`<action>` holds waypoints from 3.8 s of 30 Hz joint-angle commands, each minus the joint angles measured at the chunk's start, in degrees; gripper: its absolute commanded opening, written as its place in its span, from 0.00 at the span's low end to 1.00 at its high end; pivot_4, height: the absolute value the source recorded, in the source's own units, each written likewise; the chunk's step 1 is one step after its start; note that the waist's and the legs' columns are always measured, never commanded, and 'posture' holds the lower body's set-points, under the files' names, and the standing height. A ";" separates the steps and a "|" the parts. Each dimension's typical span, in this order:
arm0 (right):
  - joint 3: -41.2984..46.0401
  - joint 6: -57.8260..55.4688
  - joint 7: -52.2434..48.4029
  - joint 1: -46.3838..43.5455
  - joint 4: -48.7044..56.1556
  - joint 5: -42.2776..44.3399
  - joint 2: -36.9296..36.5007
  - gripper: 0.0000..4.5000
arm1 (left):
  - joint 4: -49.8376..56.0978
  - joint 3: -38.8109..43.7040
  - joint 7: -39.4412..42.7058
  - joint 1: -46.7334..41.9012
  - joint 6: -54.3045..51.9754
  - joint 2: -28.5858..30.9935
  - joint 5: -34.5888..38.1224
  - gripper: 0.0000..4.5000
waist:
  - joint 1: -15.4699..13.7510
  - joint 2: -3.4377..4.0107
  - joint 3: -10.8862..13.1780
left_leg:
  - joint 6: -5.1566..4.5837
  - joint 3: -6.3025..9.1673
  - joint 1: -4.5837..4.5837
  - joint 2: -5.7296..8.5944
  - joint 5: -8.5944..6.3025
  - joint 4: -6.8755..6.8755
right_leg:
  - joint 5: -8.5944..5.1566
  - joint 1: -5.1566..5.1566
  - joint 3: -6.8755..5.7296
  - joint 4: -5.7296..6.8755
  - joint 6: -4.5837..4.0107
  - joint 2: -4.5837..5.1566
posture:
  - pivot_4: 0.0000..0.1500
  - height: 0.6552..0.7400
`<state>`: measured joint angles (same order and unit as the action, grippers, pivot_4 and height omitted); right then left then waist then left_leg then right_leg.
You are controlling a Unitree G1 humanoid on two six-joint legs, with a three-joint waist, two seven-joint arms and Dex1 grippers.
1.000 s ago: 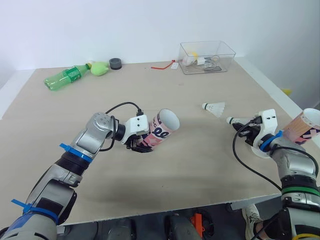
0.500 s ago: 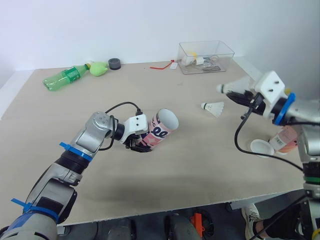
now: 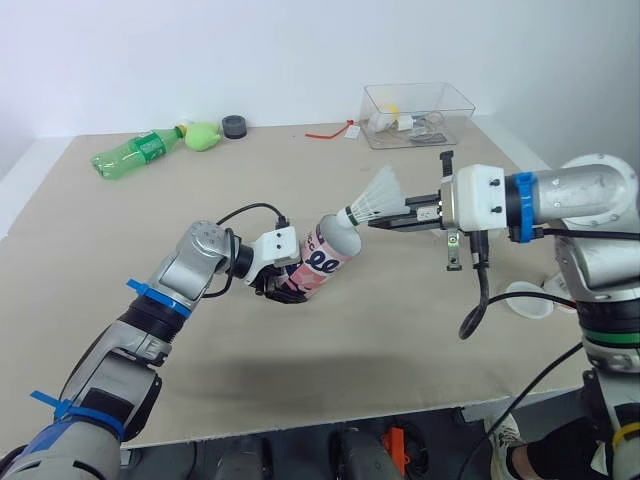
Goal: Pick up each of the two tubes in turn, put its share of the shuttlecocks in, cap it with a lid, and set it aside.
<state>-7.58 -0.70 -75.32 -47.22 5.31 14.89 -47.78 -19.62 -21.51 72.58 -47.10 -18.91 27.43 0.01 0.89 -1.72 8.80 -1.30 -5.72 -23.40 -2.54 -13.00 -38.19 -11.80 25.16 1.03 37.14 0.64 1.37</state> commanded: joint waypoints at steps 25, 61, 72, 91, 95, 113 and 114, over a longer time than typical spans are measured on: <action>-2.65 3.47 -3.08 -6.63 -9.19 -1.69 8.34 0.95 | 1.27 -0.42 -1.27 1.21 -1.21 -0.04 -0.45 0.69 | 0.06 0.00 0.00 | 0.00 -0.05 -0.02 -0.02 0.00 -0.12 | 0.07 0.00 0.05 0.06 -0.05 0.02 | 1.00 1.00; 15.41 -20.22 32.52 3.99 -36.97 -0.45 11.53 0.98 | 4.64 1.15 -0.60 1.06 -0.66 -0.88 1.05 0.69 | 0.34 0.00 0.00 | -0.06 -0.04 -0.16 0.04 -0.06 -0.08 | 0.19 0.07 0.10 0.00 0.23 0.01 | 1.00 1.00; 16.48 -13.91 35.29 -1.27 -50.92 -1.36 14.72 0.98 | 4.82 1.19 -0.51 1.72 -0.43 -0.54 0.78 0.69 | 0.52 0.02 0.02 | -0.06 -0.03 -0.24 0.01 -0.06 -0.06 | 0.21 0.15 0.10 0.00 0.21 -0.06 | 1.00 1.00; 16.39 -3.76 37.75 -8.78 -67.03 -3.81 18.46 0.32 | 5.29 0.95 -0.74 2.27 -1.07 -0.42 0.66 0.69 | 0.60 0.02 0.02 | -0.06 -0.08 -0.20 0.00 -0.06 -0.02 | 0.25 0.15 0.14 0.00 0.13 -0.04 | 1.00 1.00; 16.35 -2.77 37.54 -9.09 -68.15 -4.27 18.54 0.01 | 5.53 0.97 -0.90 2.50 -1.23 -0.42 0.67 0.69 | 0.60 0.02 0.02 | -0.05 -0.07 -0.19 -0.01 -0.06 -0.02 | 0.25 0.15 0.13 0.01 0.13 -0.05 | 1.00 1.00; 7.77 10.77 12.27 -3.03 -32.00 -6.10 8.18 0.01 | 4.73 1.14 -0.67 2.37 -1.20 -0.24 0.74 0.69 | 0.50 0.21 0.13 | -0.06 -0.06 -0.23 0.01 -0.07 -0.01 | 0.20 0.17 0.12 0.00 0.20 -0.04 | 1.00 1.00; 7.34 9.68 9.43 -2.16 -26.14 -4.06 7.24 0.01 | 4.70 1.15 -0.64 2.40 -1.21 -0.24 0.79 0.69 | 0.48 0.22 0.14 | -0.06 -0.05 -0.23 0.02 -0.07 0.00 | 0.20 0.18 0.12 0.01 0.20 -0.04 | 1.00 1.00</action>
<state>0.15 8.51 -61.06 -49.31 -30.73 7.43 -39.48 -15.08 -20.49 71.81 -44.58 -20.07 26.67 0.51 1.37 -1.50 8.94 -1.36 -5.72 -23.64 -2.56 -13.07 -38.19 -11.64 25.33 1.12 37.14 0.84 1.30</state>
